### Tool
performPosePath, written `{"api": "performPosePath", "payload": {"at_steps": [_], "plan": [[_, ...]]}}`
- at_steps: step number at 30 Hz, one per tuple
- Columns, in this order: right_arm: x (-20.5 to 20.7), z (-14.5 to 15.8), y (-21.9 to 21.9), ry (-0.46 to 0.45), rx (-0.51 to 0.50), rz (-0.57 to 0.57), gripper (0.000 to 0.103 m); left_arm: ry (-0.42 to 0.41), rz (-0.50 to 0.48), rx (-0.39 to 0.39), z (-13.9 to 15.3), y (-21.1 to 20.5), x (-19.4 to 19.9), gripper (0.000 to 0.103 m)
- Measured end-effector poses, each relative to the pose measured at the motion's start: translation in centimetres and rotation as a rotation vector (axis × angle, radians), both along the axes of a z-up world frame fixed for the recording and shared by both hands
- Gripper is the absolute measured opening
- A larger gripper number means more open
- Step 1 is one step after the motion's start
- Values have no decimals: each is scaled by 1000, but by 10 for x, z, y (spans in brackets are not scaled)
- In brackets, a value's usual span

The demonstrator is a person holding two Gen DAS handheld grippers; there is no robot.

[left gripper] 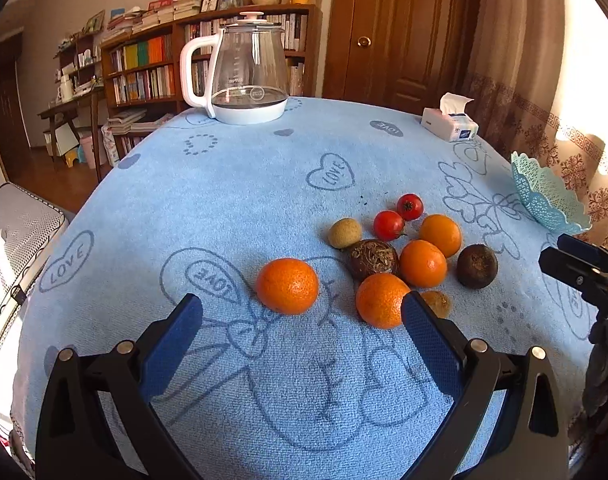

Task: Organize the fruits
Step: 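Grasp the dark brown round fruit with the right tool while the left tool grasps a mandarin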

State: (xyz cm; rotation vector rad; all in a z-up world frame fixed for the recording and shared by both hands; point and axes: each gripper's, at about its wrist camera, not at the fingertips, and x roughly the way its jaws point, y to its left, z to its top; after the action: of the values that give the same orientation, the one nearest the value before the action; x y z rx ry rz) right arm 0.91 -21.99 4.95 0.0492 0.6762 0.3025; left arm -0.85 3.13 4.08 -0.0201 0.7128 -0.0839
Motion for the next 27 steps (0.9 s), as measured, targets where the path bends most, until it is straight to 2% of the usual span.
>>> {"api": "performPosePath", "payload": {"at_steps": [2,4,10,17,22,24,26,27], "plan": [[-2,7,-3,-31,5,-9,101,14,13,19,-1,3,7,98],[-3,10,-5,-43,6,-9,101,33,10,11,-4,8,14,88],[0,1,-1,-4,6,3,101,112,-10,-23,-18,15,32,72],[0,-5,8,22,3,42,101,177,-16,-43,-25,17,45,42],[4,-10,16,60,-1,72,100,155,-29,-70,-23,18,43,40],[9,-12,19,79,-6,82,94,134,-24,-82,-20,20,40,39],[17,-15,24,101,-19,92,82,108,-19,-88,-15,22,36,39],[21,-17,26,111,-28,96,81,95,-18,-90,-13,22,34,39]]}}
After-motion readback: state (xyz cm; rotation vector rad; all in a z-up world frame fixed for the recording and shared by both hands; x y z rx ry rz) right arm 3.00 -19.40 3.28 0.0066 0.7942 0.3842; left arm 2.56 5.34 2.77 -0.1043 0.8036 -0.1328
